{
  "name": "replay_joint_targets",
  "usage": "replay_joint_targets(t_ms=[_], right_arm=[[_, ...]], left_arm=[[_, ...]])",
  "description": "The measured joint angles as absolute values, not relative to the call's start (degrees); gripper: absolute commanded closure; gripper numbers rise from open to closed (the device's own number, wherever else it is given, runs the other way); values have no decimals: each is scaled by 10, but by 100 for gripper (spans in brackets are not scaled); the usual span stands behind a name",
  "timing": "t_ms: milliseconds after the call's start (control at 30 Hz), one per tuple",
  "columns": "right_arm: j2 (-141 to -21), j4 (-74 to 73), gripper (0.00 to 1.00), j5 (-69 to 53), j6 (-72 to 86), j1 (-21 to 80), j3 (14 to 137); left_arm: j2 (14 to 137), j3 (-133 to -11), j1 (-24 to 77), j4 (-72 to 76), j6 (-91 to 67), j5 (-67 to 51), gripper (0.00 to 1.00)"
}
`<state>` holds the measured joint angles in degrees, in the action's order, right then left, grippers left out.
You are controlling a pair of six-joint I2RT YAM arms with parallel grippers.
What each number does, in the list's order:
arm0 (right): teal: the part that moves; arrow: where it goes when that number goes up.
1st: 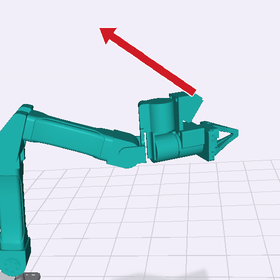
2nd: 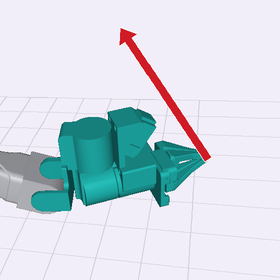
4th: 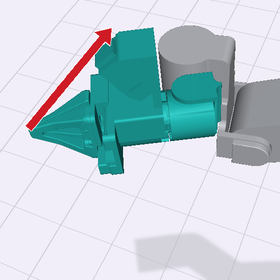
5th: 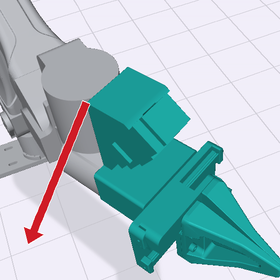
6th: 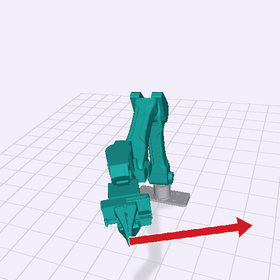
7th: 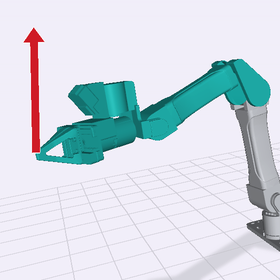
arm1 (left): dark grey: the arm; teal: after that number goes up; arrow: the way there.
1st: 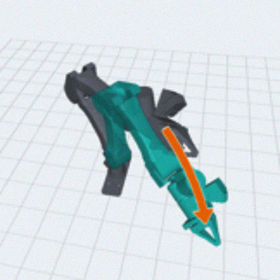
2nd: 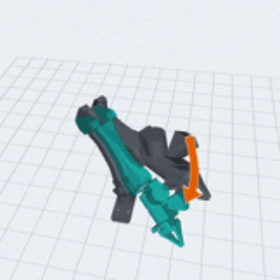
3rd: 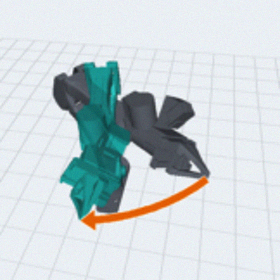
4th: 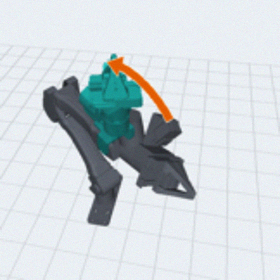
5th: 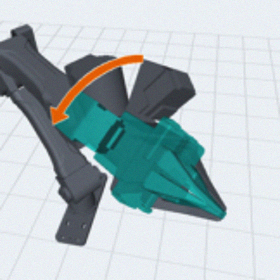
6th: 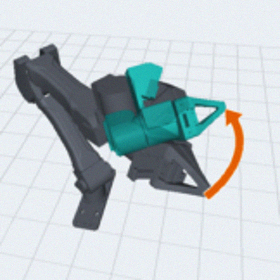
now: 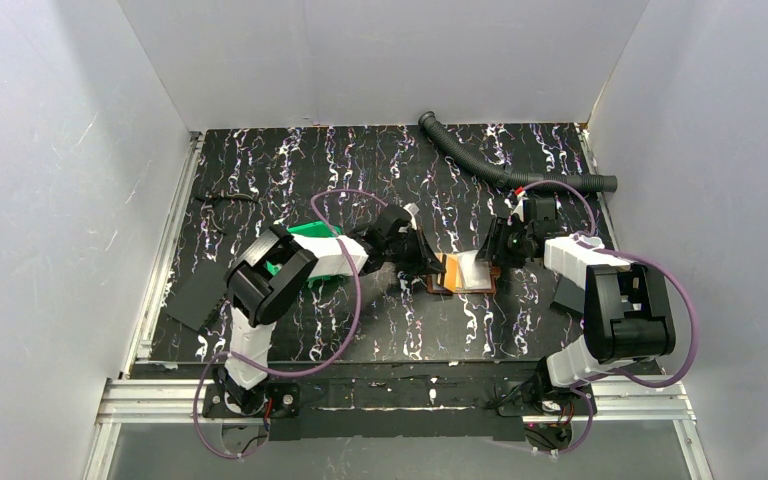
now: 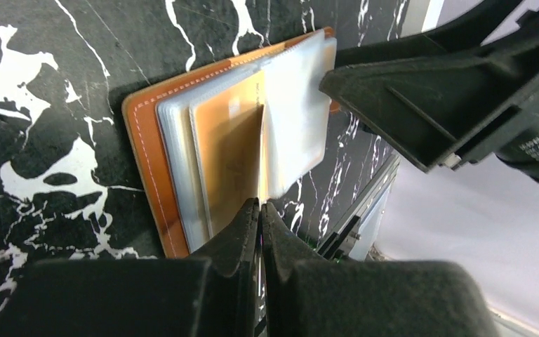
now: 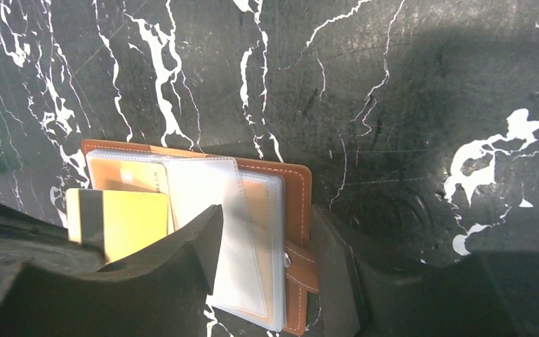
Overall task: Put the credit cards into the card holder
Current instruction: Insert the credit card into the card holder.
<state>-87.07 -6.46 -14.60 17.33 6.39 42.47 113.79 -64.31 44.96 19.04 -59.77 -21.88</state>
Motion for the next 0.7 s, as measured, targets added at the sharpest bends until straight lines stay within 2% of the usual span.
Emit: replay_joint_targets(t_ms=[700], right_arm=[[-875,-40,45,-170,176,60,417]], left_arm=[[1166,-656,455,199,-628,-217,100]])
